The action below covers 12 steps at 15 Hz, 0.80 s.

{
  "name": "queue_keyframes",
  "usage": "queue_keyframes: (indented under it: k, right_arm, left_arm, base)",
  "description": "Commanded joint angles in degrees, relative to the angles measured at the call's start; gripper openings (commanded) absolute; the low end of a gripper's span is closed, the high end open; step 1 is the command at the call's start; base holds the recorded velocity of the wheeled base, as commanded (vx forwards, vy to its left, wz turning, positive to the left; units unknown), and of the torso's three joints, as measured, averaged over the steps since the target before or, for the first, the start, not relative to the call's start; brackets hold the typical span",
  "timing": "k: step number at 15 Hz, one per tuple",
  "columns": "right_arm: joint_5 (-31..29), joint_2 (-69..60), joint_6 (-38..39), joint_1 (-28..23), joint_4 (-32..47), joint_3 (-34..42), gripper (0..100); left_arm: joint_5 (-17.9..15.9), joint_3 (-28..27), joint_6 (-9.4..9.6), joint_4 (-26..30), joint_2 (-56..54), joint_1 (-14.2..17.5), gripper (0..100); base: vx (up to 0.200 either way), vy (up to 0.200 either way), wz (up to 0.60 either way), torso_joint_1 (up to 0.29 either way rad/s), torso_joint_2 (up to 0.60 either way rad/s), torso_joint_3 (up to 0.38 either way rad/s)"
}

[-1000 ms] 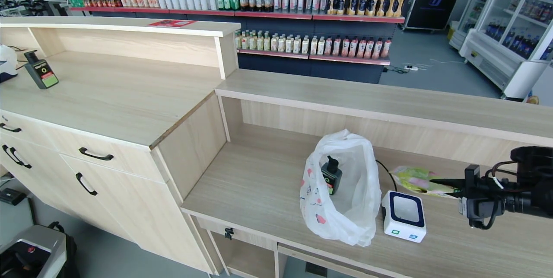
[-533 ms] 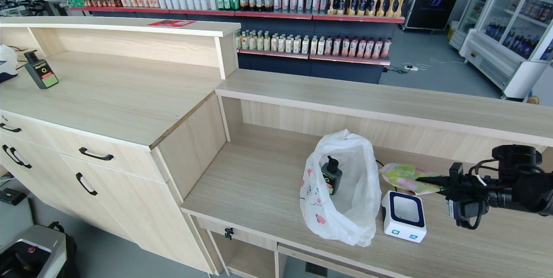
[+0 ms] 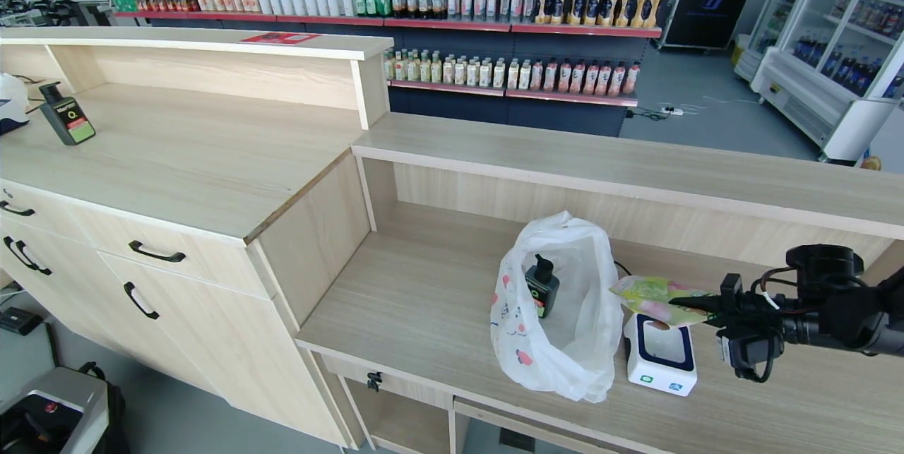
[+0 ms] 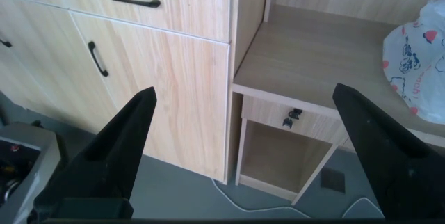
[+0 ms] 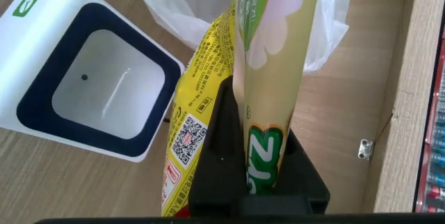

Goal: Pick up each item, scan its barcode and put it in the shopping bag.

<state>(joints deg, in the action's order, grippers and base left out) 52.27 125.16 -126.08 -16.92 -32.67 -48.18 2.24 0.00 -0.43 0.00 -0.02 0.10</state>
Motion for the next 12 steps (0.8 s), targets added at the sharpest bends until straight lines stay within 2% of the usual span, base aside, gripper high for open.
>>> queue_keyframes:
  k: [1, 12]
  right_arm:
    - [0.02, 1.14, -0.05, 0.13, -0.02, -0.78, 0]
    - [0.29, 3.51, -1.89, 1.72, 0.06, -2.54, 0]
  left_arm:
    - [0.04, 0.0, -0.01, 0.0, 0.02, -0.01, 100]
    - [0.04, 0.0, -0.01, 0.0, 0.02, -0.01, 100]
  base:
    - [0.0, 0.0, 0.0, 0.0, 0.0, 0.0]
    - [0.0, 0.0, 0.0, 0.0, 0.0, 0.0]
